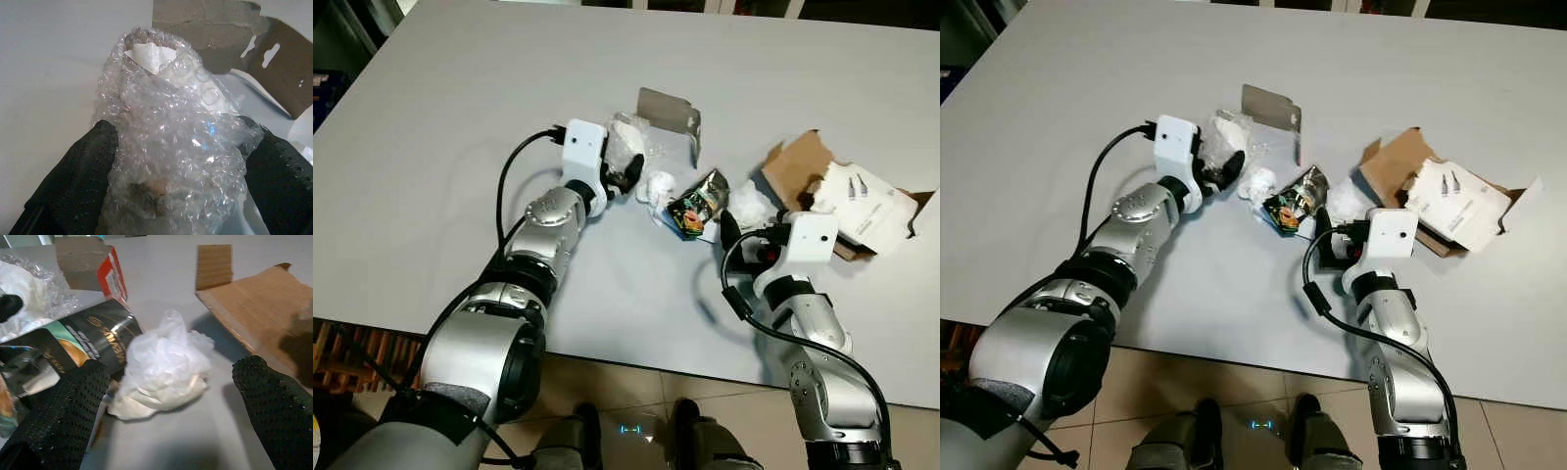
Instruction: Picking trash to rubbish bin
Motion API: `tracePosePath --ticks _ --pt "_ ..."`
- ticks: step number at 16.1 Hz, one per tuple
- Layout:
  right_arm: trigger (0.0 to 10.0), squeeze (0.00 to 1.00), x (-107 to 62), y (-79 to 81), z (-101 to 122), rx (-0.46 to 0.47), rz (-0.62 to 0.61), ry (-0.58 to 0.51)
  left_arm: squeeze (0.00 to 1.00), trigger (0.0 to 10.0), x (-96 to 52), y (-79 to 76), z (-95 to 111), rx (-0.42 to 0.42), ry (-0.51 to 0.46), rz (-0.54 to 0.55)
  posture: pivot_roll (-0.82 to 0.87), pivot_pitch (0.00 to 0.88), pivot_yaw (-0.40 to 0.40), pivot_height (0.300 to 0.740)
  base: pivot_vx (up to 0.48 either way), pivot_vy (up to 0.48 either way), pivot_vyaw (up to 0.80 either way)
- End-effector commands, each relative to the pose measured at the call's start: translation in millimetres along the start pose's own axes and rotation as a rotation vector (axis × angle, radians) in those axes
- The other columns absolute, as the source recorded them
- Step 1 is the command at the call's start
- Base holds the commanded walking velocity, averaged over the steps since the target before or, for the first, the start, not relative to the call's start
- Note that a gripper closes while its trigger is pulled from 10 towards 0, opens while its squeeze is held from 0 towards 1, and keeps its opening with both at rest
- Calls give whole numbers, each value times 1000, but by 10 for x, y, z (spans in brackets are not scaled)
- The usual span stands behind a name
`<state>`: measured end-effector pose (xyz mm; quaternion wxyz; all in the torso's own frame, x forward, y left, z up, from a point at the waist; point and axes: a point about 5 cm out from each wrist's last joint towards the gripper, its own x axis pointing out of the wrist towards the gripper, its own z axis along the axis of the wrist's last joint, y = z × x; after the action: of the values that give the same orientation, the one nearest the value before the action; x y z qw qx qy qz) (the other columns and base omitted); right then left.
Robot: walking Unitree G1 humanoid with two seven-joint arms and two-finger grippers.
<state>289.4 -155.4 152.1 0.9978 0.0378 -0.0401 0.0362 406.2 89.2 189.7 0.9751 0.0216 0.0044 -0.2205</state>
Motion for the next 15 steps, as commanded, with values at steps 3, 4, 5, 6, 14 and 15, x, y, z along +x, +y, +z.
tracePosePath --ticks 3,4,5,6,14,15 --pt "10000 0 -21 -5 -22 10 -6 16 0 0 -51 -25 -248 28 106 0 -105 304 44 740 0 0 0" --pt "10000 0 -7 -4 -17 10 -6 16 0 0 -44 -19 -220 32 95 2 -103 302 44 740 0 0 0" --pt "10000 0 3 5 -9 11 -4 12 0 0 -44 -10 -207 39 88 5 -102 299 45 740 0 0 0" --pt "10000 0 12 8 -5 13 -3 10 0 0 -46 -1 -201 42 85 7 -100 296 45 740 0 0 0" --pt "10000 0 49 50 -15 26 1 5 0 0 -18 14 -41 88 22 -10 -86 281 56 740 0 0 0" --pt "10000 0 60 56 -16 28 1 4 0 0 -20 10 -44 94 22 -16 -83 277 59 740 0 0 0"
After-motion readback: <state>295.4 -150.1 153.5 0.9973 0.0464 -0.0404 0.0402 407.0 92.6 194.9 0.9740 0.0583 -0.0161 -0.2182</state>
